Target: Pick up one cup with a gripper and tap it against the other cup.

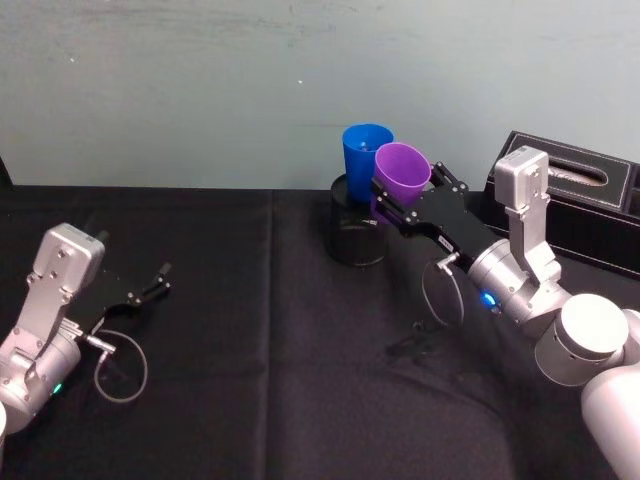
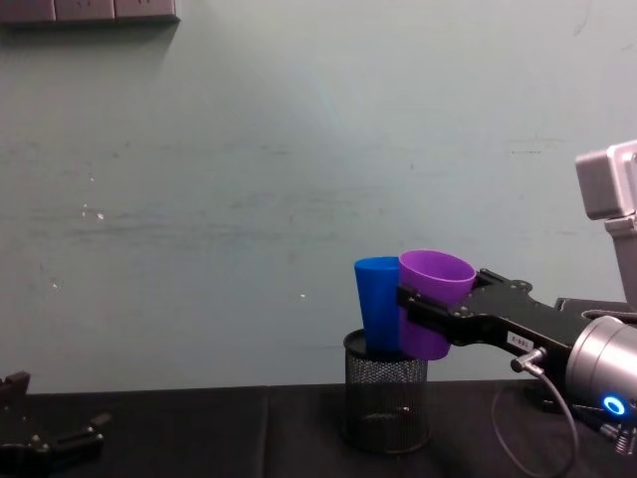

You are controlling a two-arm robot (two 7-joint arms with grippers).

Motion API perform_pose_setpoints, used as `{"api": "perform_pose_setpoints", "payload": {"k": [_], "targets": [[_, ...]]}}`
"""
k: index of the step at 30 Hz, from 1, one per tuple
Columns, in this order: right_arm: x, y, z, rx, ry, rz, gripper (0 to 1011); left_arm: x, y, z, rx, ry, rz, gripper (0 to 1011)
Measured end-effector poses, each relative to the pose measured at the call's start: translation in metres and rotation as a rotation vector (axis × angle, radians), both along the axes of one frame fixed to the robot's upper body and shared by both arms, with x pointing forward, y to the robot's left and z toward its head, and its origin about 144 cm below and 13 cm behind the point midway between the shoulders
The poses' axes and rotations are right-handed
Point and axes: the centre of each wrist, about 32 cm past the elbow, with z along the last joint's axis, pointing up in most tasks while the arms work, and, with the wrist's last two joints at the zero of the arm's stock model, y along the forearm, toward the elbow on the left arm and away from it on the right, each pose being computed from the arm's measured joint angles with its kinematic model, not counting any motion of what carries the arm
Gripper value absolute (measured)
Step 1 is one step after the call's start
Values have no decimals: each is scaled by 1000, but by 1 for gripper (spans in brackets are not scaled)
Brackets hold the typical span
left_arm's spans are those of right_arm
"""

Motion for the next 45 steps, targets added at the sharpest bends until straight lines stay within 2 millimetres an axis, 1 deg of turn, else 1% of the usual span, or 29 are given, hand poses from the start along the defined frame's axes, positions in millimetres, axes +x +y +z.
{"api": "perform_pose_setpoints", "payload": {"k": [32, 45], "targets": [[13, 2, 5, -14, -19, 5, 739, 0, 0, 0, 0, 0, 0, 1011], [20, 3, 4, -19, -18, 10, 739, 0, 0, 0, 0, 0, 0, 1011]]}}
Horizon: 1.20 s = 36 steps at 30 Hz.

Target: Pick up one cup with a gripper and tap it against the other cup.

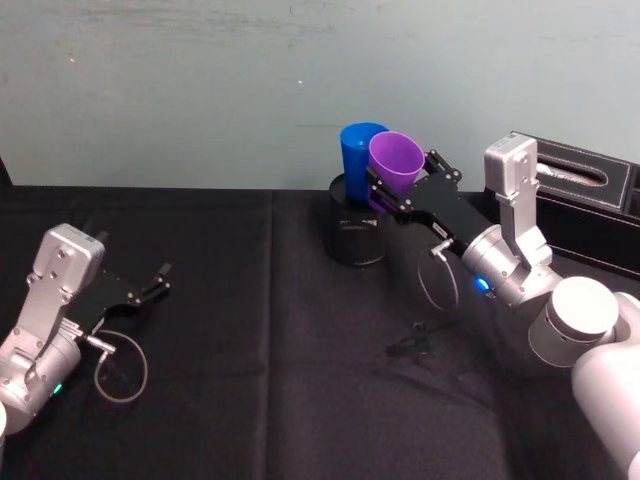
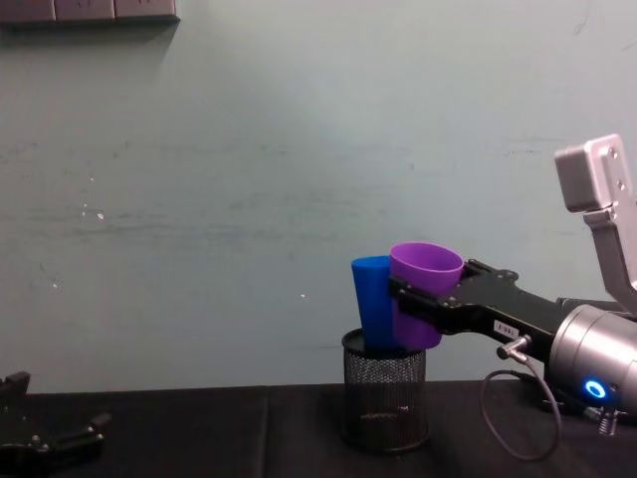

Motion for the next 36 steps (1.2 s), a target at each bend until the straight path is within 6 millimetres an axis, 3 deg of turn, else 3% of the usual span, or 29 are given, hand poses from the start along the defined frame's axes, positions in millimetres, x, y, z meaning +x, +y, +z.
{"api": "perform_pose_setpoints", "payload": {"k": [36], "targets": [[4, 0, -1, 3, 1, 0, 739, 0, 0, 0, 0, 0, 0, 1011]]}}
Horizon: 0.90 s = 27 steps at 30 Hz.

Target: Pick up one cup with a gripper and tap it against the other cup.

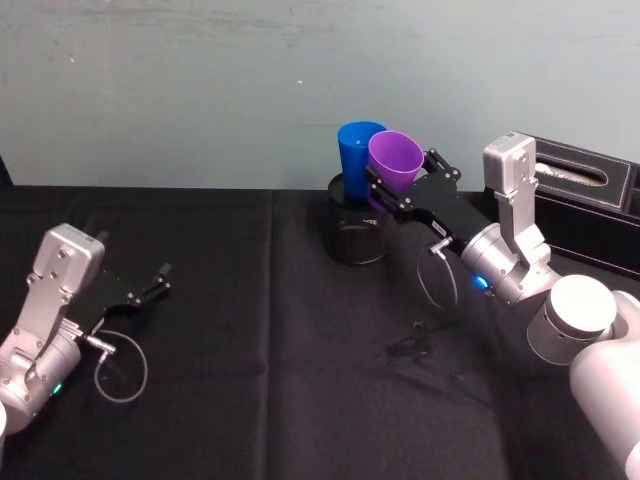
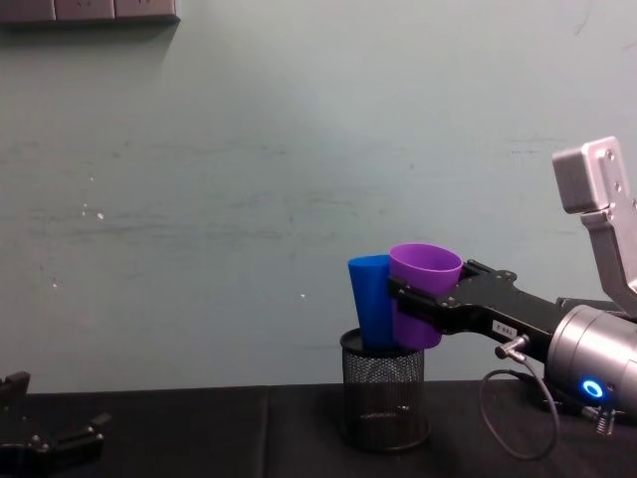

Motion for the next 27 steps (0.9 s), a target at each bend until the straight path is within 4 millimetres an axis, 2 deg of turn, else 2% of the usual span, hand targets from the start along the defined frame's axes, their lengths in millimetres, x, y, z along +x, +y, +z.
{"api": "perform_pose_setpoints", "payload": {"k": [13, 27], "targets": [[-5, -3, 0, 0, 14, 5, 739, 0, 0, 0, 0, 0, 0, 1011], [-25, -10, 1, 8, 48, 15, 739, 0, 0, 0, 0, 0, 0, 1011]]}}
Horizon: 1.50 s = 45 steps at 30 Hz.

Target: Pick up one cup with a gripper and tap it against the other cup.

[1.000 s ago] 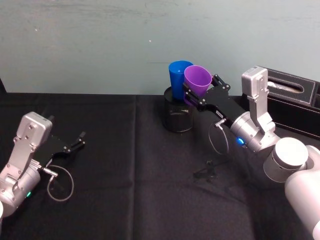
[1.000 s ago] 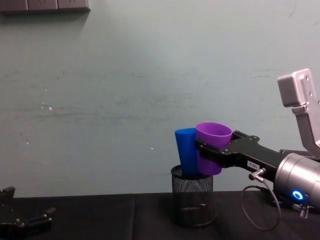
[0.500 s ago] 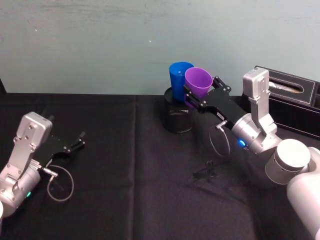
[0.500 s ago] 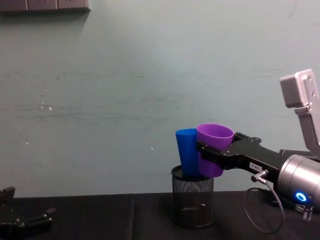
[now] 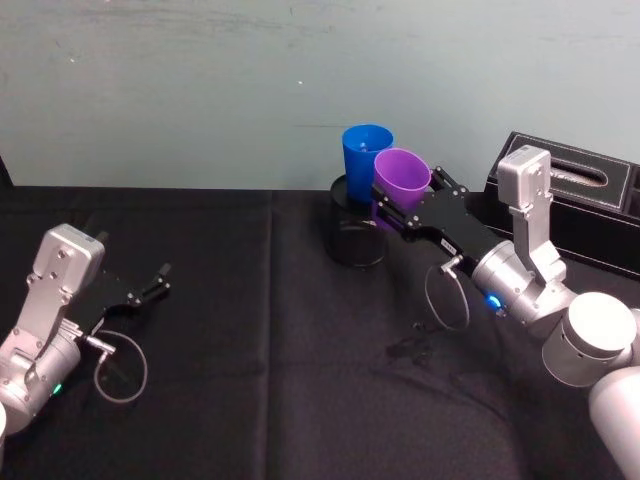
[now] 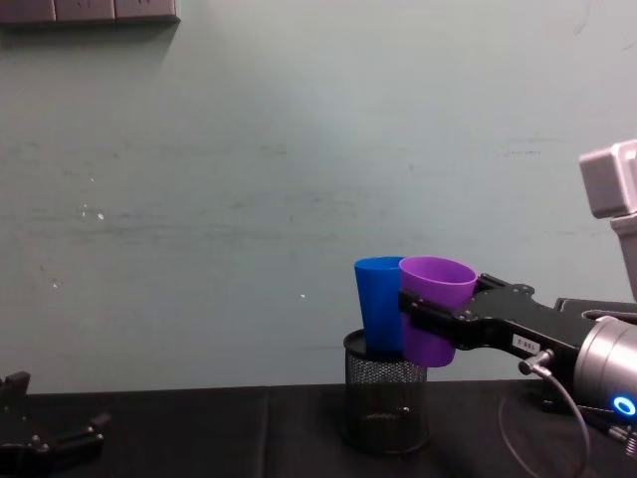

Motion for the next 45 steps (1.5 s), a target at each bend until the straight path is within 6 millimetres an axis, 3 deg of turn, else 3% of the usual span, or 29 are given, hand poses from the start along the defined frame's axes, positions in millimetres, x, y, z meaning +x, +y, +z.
{"api": "perform_pose_setpoints", "payload": {"k": [45], "targets": [[-57, -11, -4, -34, 69, -11, 739, 0, 0, 0, 0, 0, 0, 1011]]}}
